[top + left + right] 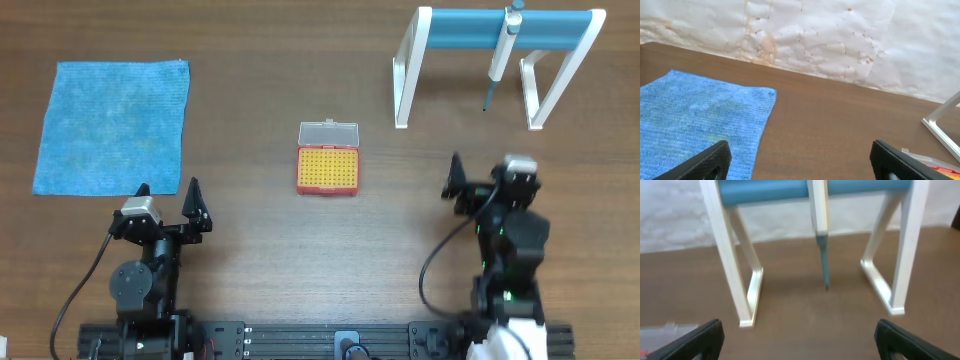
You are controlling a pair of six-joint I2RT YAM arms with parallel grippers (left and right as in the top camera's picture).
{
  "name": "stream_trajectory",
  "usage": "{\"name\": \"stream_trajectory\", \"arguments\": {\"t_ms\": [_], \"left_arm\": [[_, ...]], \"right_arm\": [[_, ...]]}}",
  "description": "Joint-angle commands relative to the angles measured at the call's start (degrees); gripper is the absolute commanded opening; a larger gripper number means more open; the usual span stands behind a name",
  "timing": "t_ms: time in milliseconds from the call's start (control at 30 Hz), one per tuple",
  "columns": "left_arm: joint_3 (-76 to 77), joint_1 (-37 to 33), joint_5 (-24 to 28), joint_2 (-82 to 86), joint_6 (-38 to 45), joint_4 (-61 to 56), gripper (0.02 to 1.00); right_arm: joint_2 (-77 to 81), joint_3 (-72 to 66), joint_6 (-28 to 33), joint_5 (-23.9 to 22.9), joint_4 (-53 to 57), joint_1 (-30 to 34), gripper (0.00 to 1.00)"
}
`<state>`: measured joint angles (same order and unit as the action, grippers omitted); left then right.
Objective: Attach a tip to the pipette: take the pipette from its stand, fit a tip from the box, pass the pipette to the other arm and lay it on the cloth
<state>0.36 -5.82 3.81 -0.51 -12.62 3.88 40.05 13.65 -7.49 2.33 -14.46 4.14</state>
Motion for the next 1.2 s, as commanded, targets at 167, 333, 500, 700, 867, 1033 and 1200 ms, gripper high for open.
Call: {"name": "stream_trajectory", "arguments": {"t_ms": [167,333,500,700,867,1033,1200], "left_arm": [[-0.04,-0.15,-0.59,0.31,0.96,0.52,0.899],[-0.04,-0.15,-0.59,0.31,0.96,0.52,0.901],[-0.04,-0.15,-0.59,0.31,0.96,0.5,0.901],[-0.04,-0.15,-0.59,0.31,0.96,0.52,0.901],[-0.04,-0.15,-0.59,0.31,0.94,0.52,0.899],[-0.04,-0.15,-0.59,0.31,0.94,0.52,0.899],[-0.04,-0.15,-0.59,0.31,0.96,0.52,0.899]], "right_arm": [[29.14,11.52,10.47,0.72,-15.39,0.35,0.976],[39.43,18.12,11.32,0.72,-19.17,0.7,0.976],[45.16,20.72,13.62,-0.35,-23.71,2.56,0.976],[48.83,21.14,13.62,-0.33,-29.92,3.43,0.976],[50.95,23.26,13.64,-0.33,-29.79,3.61,0.976],[50.95,23.47,13.64,-0.35,-29.86,4.33,0.978],[50.95,23.47,13.62,-0.35,-30.47,4.55,0.982]]}}
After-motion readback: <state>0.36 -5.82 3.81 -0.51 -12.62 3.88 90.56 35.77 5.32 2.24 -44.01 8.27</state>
